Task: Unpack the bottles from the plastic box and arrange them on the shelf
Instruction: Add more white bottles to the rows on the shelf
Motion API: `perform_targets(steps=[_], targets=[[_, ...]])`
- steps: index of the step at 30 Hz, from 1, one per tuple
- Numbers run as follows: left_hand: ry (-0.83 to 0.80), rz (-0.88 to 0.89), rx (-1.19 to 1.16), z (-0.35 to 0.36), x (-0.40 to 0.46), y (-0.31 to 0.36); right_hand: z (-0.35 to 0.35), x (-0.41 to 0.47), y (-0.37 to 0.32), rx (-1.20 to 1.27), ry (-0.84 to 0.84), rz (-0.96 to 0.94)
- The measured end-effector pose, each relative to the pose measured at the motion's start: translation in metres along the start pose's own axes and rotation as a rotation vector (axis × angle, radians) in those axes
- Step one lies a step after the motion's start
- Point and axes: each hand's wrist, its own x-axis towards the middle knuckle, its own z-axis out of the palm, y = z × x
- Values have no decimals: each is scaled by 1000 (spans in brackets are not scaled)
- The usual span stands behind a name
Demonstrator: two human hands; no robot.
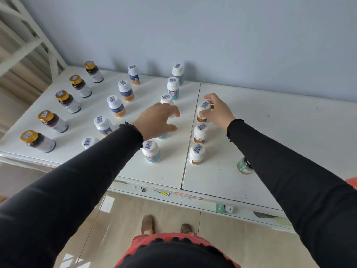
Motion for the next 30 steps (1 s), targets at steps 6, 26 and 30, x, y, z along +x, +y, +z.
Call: perform_targets(steps=[6,26,30], targets=[[127,-90,-62,-23,-37,-27,6,-21,-66,-162,136,-271],[336,-791,-151,-42,-499,-328,458,-209,-343,-299,-535,-774],[328,-925,-216,-20,-581,-392,545,-237,-364,-317,-639,-690]])
